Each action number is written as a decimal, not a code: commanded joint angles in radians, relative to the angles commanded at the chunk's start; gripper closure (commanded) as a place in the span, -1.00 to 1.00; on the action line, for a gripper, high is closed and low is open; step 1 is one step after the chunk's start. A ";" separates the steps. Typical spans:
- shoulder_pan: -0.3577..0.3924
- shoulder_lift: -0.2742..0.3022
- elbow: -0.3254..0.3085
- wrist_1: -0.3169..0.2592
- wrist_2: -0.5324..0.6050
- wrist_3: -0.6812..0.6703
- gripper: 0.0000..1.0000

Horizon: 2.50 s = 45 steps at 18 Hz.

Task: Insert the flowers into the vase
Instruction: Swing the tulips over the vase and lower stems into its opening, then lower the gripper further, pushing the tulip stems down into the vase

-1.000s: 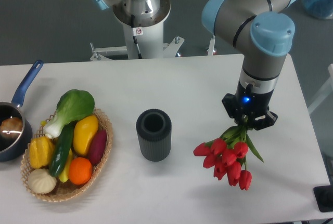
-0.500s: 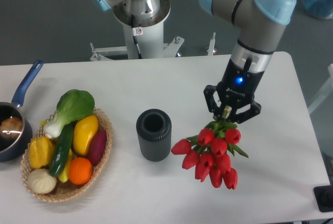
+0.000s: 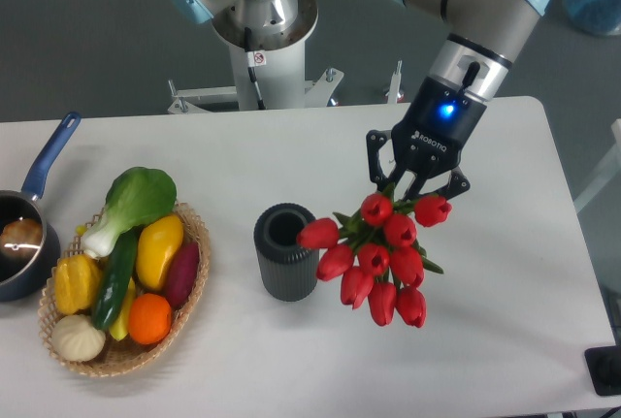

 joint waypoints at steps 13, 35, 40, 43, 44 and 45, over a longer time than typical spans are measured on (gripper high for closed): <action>-0.008 0.087 -0.147 0.003 -0.227 0.248 0.88; -0.051 0.064 -0.187 0.005 -0.355 0.364 0.86; -0.061 0.037 -0.203 0.005 -0.355 0.383 0.86; -0.067 0.035 -0.212 0.005 -0.355 0.397 0.85; -0.067 0.031 -0.213 0.005 -0.355 0.396 0.84; -0.067 0.031 -0.213 0.003 -0.355 0.394 0.83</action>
